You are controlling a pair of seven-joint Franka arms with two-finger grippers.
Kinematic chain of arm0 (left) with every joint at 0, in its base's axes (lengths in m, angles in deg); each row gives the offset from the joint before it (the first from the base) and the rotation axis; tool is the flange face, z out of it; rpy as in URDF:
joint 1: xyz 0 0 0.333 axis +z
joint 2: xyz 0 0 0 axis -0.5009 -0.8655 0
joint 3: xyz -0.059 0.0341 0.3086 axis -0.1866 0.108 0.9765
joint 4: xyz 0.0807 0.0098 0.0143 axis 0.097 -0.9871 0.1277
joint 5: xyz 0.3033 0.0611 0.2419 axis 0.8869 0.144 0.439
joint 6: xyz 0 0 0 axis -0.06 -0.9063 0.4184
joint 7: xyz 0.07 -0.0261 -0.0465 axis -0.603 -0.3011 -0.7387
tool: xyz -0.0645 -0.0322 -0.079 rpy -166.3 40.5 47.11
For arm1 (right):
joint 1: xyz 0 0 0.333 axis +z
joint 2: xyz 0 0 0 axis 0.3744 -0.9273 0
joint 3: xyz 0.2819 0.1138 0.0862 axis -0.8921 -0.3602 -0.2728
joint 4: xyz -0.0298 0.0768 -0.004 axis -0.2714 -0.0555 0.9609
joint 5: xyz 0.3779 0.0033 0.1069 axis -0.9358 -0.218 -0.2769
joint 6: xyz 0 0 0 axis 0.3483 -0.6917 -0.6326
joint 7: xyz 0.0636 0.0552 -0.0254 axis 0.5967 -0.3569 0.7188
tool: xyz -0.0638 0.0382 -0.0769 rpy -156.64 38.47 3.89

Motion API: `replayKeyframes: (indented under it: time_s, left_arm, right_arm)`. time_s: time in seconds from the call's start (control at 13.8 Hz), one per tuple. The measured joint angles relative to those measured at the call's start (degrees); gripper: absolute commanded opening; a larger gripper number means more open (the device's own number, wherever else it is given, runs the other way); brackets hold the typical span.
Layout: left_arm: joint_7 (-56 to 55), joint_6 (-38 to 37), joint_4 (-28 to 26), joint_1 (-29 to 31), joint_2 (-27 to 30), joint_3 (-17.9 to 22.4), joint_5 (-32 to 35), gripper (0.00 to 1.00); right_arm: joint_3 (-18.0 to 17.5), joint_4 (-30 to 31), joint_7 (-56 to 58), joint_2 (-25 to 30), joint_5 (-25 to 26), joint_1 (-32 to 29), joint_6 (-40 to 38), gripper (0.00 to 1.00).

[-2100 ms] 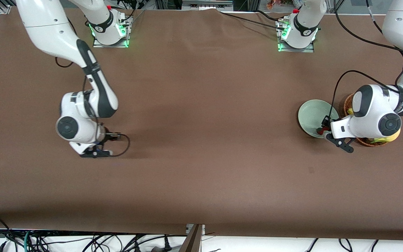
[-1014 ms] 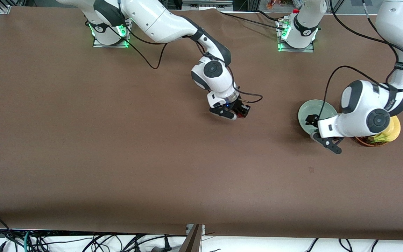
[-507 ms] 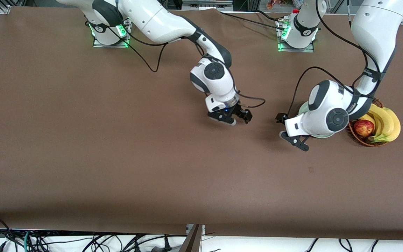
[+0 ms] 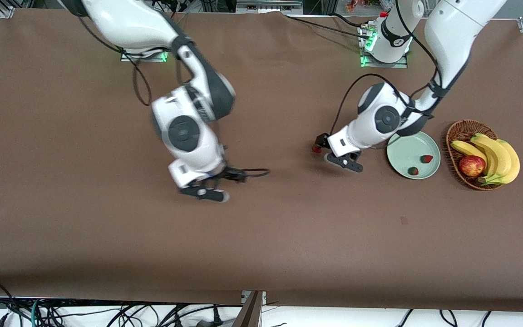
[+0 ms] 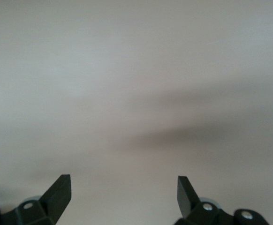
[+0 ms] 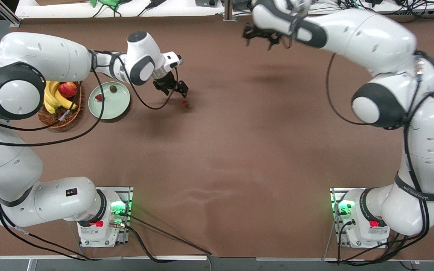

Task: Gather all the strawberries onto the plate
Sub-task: 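Grasp the third strawberry with the left gripper while the right gripper withdraws, then lower the third strawberry onto the plate and open the left gripper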

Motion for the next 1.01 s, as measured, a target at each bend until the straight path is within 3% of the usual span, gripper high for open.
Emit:
replayKeyframes:
  time_s: [0.22, 0.43, 0.58, 0.72, 0.87, 1.01]
  left_arm:
    - [-8.0, 1.5, -0.6, -5.3, 0.0, 0.4, 2.7, 1.00]
    - [-9.1, 1.5, -0.7, -5.7, -0.3, 2.3, 8.5, 0.85]
    - [-9.1, 1.7, -0.7, -5.6, -0.8, 3.2, 11.2, 0.62]
    - [-9.1, 2.2, -0.5, -5.6, -1.7, 3.2, 12.1, 0.24]
    - [-9.1, 3.3, -0.4, -5.7, -2.8, 3.2, 12.1, 0.04]
    - [-9.1, 3.5, 0.2, -5.5, -3.2, 3.3, 12.1, 0.02]
  right_arm:
    - [0.1, 5.3, 15.2, 8.8, 0.6, -9.5, -10.3, 1.00]
    - [0.1, 9.2, 27.1, 17.5, 2.7, -18.2, -16.1, 1.00]
    - [0.1, 10.8, 28.7, 23.2, 3.7, -20.3, -20.1, 1.00]
    - [0.0, 11.7, 28.6, 28.7, 3.8, -20.8, -24.5, 1.00]
    - [0.0, 12.7, 28.6, 32.6, 3.8, -21.4, -26.9, 1.00]
    - [0.0, 13.1, 28.6, 34.4, 3.8, -22.3, -27.0, 1.00]
